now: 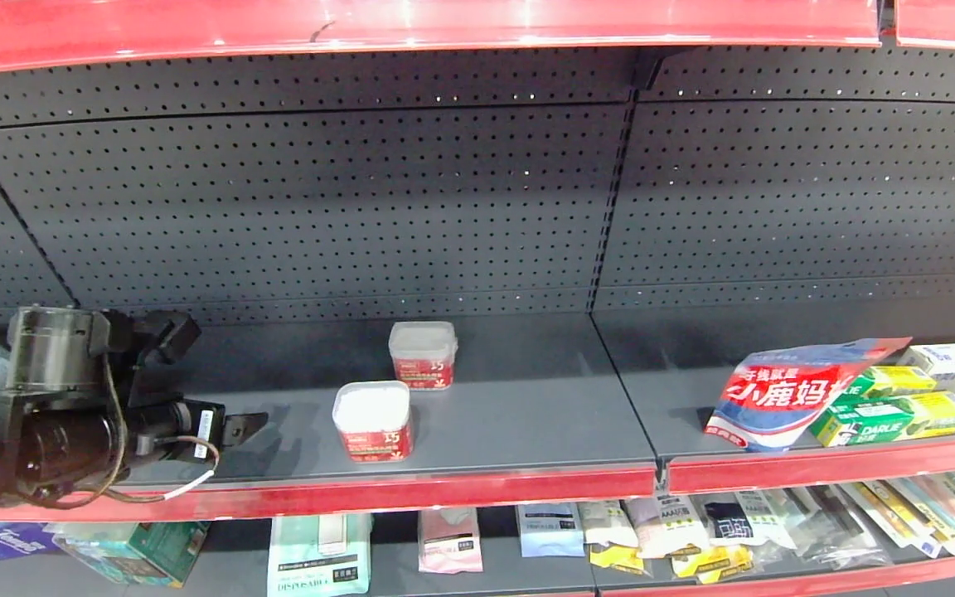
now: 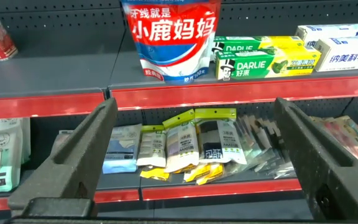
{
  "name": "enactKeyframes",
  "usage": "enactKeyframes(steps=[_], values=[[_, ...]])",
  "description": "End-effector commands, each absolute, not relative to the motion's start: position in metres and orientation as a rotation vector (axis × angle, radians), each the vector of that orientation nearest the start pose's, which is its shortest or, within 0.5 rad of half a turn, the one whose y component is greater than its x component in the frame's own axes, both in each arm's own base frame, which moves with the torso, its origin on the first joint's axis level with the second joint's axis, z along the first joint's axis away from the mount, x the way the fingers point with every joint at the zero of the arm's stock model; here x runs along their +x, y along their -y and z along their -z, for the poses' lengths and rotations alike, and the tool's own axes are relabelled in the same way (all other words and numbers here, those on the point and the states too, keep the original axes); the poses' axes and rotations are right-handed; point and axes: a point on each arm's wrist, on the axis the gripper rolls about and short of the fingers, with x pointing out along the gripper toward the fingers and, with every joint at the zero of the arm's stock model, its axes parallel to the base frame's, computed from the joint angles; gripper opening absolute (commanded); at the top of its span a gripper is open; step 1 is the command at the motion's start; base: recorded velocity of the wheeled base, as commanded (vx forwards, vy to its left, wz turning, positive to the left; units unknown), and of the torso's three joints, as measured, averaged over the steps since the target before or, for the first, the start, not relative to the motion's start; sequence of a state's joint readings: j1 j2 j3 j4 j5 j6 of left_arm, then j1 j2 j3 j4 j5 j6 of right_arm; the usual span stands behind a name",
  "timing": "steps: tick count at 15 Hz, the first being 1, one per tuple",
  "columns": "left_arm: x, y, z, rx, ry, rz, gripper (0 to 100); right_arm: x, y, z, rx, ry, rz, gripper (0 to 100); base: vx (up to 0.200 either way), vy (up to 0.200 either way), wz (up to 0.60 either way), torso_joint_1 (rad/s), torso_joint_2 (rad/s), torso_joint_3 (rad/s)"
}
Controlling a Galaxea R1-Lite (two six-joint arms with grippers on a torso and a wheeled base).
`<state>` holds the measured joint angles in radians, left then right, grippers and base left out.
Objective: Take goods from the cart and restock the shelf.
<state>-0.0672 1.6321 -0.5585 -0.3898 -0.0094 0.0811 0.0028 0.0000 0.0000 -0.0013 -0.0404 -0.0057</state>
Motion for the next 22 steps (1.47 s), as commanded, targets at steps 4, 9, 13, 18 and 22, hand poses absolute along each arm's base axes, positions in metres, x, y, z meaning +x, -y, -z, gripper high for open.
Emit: enactKeyframes(steps=[4, 9, 13, 18, 22], values=[[0.277, 0.034, -0.096, 0.119, -0.74, 0.154, 100, -0.023, 0.001, -0.076, -0.006, 0.001, 0.038, 100, 0.0, 0.0, 0.0, 0.0, 0.0, 0.0], [0.286, 0.044, -0.087, 0.132, -0.744, 0.181, 100, -0.023, 0.001, -0.076, -0.006, 0.001, 0.038, 100, 0.0, 0.0, 0.0, 0.0, 0.0, 0.0], [0.296, 0.05, -0.08, 0.137, -0.739, 0.194, 100, -0.023, 0.001, -0.076, -0.006, 0.001, 0.037, 100, 0.0, 0.0, 0.0, 0.0, 0.0, 0.0], [0.303, 0.06, -0.08, 0.145, -0.727, 0.221, 100, -0.023, 0.001, -0.076, -0.006, 0.001, 0.037, 100, 0.0, 0.0, 0.0, 0.0, 0.0, 0.0], [0.307, 0.07, -0.079, 0.155, -0.723, 0.25, 100, -0.023, 0.001, -0.076, -0.006, 0.0, 0.038, 100, 0.0, 0.0, 0.0, 0.0, 0.0, 0.0]])
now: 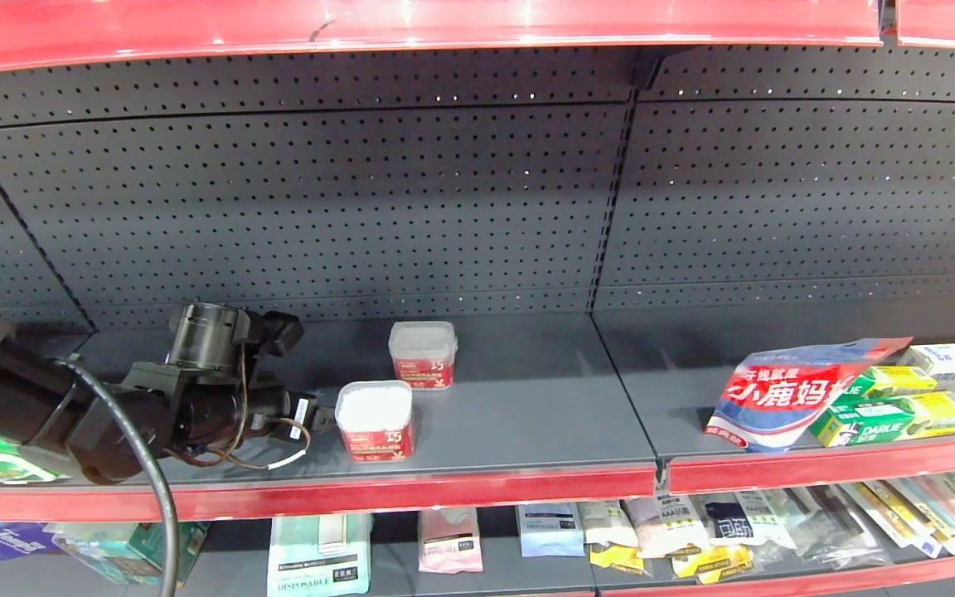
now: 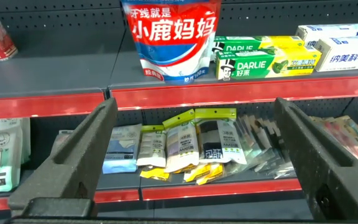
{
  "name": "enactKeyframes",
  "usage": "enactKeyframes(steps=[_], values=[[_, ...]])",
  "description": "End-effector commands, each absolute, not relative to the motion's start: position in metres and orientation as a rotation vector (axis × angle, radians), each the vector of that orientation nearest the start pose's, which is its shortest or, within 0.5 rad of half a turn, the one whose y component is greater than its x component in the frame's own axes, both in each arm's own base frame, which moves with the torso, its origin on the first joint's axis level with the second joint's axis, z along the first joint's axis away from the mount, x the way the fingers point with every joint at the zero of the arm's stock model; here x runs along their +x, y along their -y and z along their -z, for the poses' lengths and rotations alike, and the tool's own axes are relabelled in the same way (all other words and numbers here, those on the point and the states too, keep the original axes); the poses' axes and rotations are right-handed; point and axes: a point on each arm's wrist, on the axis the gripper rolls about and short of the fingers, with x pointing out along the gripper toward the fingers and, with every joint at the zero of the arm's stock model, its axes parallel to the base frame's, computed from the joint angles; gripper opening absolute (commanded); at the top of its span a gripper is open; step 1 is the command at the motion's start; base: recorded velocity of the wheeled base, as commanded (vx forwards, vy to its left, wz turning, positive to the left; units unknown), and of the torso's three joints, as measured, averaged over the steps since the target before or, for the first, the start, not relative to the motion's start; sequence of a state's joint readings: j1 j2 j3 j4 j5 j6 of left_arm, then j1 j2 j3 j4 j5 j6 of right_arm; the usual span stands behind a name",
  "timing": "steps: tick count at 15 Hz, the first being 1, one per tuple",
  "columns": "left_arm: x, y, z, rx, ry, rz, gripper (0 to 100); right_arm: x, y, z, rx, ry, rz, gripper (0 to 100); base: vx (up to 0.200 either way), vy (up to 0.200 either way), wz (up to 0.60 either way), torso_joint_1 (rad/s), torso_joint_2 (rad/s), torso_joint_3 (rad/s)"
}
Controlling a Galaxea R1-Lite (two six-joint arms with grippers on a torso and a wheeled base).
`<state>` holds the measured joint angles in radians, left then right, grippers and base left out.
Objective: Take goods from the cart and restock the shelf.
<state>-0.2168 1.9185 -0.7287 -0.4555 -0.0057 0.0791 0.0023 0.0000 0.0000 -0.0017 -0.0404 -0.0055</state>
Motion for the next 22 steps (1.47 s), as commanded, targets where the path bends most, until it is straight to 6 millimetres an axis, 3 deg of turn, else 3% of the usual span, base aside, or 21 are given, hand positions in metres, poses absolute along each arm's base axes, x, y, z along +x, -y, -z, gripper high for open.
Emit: enactKeyframes(steps=[1, 8, 22], values=[[0.307, 0.072, -0.079, 0.157, -0.72, 0.253, 100, -0.023, 0.001, -0.076, -0.006, 0.001, 0.037, 100, 0.0, 0.0, 0.0, 0.0, 0.0, 0.0], [0.31, 0.084, -0.076, 0.172, -0.722, 0.282, 100, -0.023, 0.001, -0.076, -0.006, 0.0, 0.037, 100, 0.0, 0.0, 0.0, 0.0, 0.0, 0.0], [0.311, 0.091, -0.073, 0.183, -0.728, 0.301, 100, -0.023, 0.001, -0.076, -0.006, 0.0, 0.038, 100, 0.0, 0.0, 0.0, 0.0, 0.0, 0.0]])
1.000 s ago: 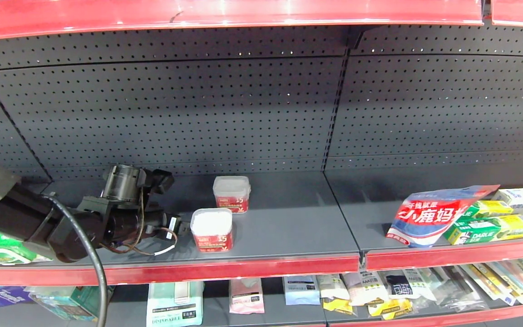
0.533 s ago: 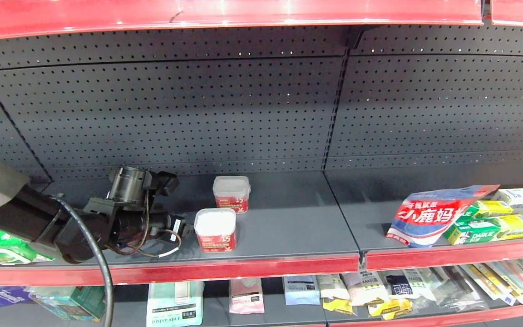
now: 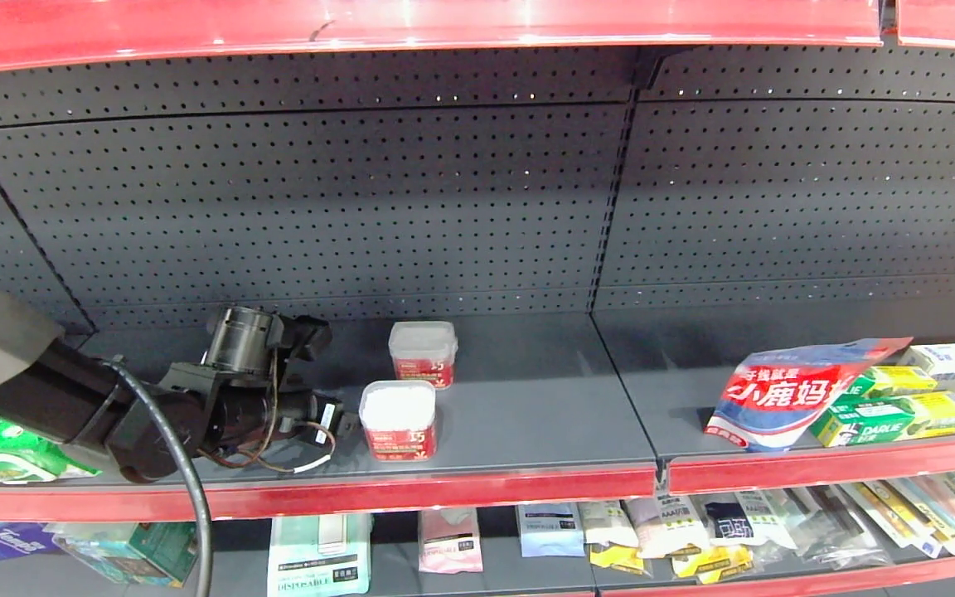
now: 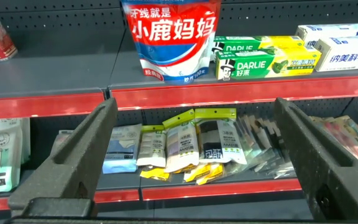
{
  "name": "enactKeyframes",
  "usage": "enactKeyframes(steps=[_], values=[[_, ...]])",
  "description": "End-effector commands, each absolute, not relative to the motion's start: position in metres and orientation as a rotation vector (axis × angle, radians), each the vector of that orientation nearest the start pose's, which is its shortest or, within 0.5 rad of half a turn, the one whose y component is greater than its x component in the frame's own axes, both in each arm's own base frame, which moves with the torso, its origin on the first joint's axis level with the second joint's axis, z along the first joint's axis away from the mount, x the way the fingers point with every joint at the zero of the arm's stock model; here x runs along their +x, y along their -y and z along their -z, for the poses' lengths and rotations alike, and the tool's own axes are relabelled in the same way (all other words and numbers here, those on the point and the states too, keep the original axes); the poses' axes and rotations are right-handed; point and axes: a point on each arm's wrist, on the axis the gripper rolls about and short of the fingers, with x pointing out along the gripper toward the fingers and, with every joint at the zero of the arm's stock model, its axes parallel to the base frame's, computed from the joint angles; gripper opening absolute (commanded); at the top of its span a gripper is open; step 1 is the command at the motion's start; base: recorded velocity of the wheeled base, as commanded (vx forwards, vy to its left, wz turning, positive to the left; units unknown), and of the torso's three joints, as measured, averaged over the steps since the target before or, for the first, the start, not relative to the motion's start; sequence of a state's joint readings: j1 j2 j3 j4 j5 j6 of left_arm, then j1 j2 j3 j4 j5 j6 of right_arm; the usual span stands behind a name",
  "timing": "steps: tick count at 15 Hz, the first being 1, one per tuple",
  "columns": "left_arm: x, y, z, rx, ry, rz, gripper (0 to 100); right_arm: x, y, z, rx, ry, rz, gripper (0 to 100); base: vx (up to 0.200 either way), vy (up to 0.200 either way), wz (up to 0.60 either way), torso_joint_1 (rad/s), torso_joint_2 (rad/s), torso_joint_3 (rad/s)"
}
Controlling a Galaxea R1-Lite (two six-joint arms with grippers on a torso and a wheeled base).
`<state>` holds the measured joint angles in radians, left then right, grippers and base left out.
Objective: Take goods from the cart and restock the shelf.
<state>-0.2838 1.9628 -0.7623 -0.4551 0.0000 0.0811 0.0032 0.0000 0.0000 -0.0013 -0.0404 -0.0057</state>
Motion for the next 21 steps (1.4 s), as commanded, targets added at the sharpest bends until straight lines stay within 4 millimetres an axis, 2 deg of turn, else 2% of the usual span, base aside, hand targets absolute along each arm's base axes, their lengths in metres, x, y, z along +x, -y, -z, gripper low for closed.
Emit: enactKeyframes(steps=[1, 8, 16, 18, 20, 21], values=[[0.311, 0.091, -0.073, 0.183, -0.725, 0.302, 100, -0.023, 0.001, -0.076, -0.006, 0.0, 0.037, 100, 0.0, 0.0, 0.0, 0.0, 0.0, 0.0], [0.311, 0.099, -0.073, 0.192, -0.721, 0.326, 100, -0.023, 0.001, -0.076, -0.006, 0.0, 0.037, 100, 0.0, 0.0, 0.0, 0.0, 0.0, 0.0], [0.308, 0.095, -0.077, 0.206, -0.714, 0.309, 100, -0.023, 0.001, -0.076, -0.006, 0.0, 0.037, 100, 0.0, 0.0, 0.0, 0.0, 0.0, 0.0], [0.296, 0.068, -0.096, 0.271, -0.671, 0.279, 100, -0.023, 0.001, -0.076, -0.006, 0.0, 0.037, 100, 0.0, 0.0, 0.0, 0.0, 0.0, 0.0], [0.27, 0.037, -0.122, 0.253, -0.647, 0.214, 100, -0.023, 0.001, -0.076, -0.006, 0.0, 0.037, 100, 0.0, 0.0, 0.0, 0.0, 0.0, 0.0], [0.261, 0.03, -0.129, 0.241, -0.643, 0.202, 100, -0.023, 0.001, -0.076, -0.006, 0.001, 0.037, 100, 0.0, 0.0, 0.0, 0.0, 0.0, 0.0]])
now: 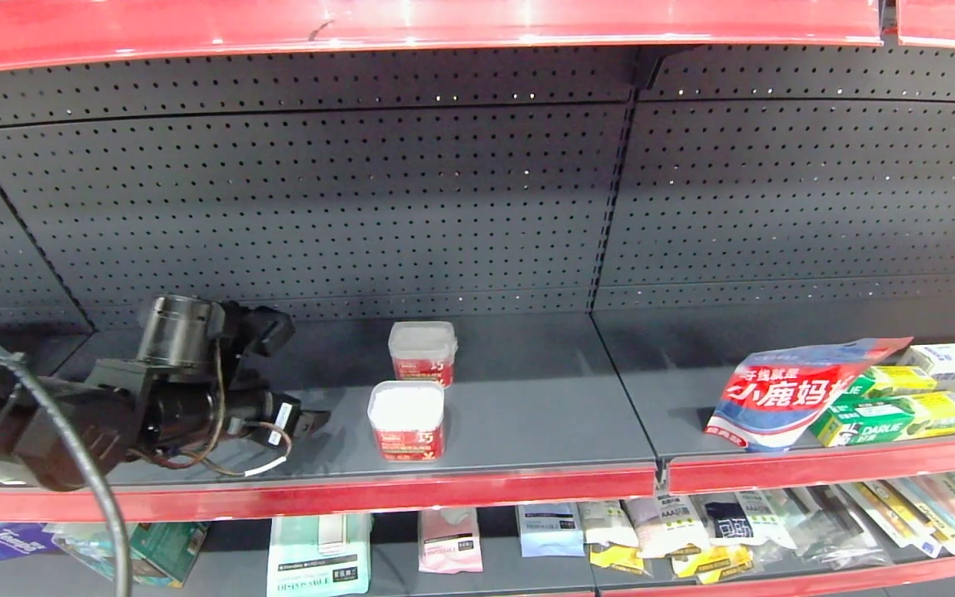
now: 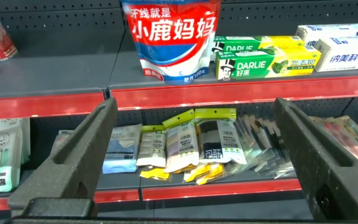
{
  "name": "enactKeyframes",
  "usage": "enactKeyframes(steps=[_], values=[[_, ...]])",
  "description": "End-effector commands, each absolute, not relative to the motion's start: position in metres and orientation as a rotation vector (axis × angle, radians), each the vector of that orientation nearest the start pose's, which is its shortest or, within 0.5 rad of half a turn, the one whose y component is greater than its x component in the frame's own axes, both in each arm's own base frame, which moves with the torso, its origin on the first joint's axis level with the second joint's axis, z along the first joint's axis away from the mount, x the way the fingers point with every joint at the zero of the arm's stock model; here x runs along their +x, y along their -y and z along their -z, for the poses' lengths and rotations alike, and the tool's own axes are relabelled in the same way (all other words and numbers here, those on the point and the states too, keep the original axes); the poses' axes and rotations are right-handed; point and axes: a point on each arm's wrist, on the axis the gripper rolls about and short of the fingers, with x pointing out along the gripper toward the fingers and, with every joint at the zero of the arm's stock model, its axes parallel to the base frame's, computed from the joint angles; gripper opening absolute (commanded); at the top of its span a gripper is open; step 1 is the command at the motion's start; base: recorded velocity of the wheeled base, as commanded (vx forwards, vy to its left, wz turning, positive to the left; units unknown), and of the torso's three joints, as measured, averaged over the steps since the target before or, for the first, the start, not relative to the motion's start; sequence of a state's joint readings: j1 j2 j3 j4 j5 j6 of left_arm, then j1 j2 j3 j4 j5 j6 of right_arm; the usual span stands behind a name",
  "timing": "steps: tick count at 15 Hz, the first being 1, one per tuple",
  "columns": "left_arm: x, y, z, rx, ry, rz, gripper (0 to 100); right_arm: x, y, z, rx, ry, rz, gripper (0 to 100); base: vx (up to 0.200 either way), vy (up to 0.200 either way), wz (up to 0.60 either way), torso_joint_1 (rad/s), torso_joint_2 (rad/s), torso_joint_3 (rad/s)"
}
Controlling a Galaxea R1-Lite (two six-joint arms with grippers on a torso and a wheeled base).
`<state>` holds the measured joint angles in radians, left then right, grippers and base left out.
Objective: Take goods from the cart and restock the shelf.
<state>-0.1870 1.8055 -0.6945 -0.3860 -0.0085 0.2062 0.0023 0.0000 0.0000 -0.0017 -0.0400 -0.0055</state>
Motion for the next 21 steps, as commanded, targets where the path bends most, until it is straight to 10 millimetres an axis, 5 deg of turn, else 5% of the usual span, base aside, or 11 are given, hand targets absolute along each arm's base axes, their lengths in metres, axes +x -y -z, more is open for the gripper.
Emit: enactKeyframes(steps=[1, 2, 3, 4, 5, 8, 13, 21], values=[[0.218, 0.01, -0.148, 0.196, -0.62, 0.187, 100, -0.023, 0.001, -0.076, -0.006, 0.0, 0.037, 100, 0.0, 0.0, 0.0, 0.0, 0.0, 0.0], [0.182, 0.002, -0.157, 0.169, -0.588, 0.182, 100, -0.023, 0.001, -0.076, -0.006, 0.0, 0.037, 100, 0.0, 0.0, 0.0, 0.0, 0.0, 0.0], [0.166, -0.001, -0.159, 0.157, -0.57, 0.173, 100, -0.023, 0.001, -0.076, -0.006, 0.0, 0.037, 100, 0.0, 0.0, 0.0, 0.0, 0.0, 0.0], [0.116, -0.007, -0.16, 0.131, -0.504, 0.144, 100, -0.023, 0.001, -0.076, -0.006, 0.0, 0.037, 100, 0.0, 0.0, 0.0, 0.0, 0.0, 0.0], [0.085, -0.005, -0.155, 0.128, -0.448, 0.138, 100, -0.023, 0.001, -0.076, -0.006, 0.001, 0.037, 100, 0.0, 0.0, 0.0, 0.0, 0.0, 0.0], [0.023, 0.003, -0.127, 0.094, -0.268, 0.159, 100, -0.023, 0.001, -0.076, -0.006, 0.0, 0.037, 100, 0.0, 0.0, 0.0, 0.0, 0.0, 0.0], [-0.018, 0.01, -0.086, 0.007, -0.104, 0.218, 100, -0.023, 0.001, -0.076, -0.006, 0.003, 0.037, 100, 0.0, 0.0, 0.0, 0.0, 0.0, 0.0], [-0.015, 0.008, -0.082, -0.019, -0.043, 0.144, 100, -0.023, 0.001, -0.076, -0.006, 0.0, 0.037, 100, 0.0, 0.0, 0.0, 0.0, 0.0, 0.0]])
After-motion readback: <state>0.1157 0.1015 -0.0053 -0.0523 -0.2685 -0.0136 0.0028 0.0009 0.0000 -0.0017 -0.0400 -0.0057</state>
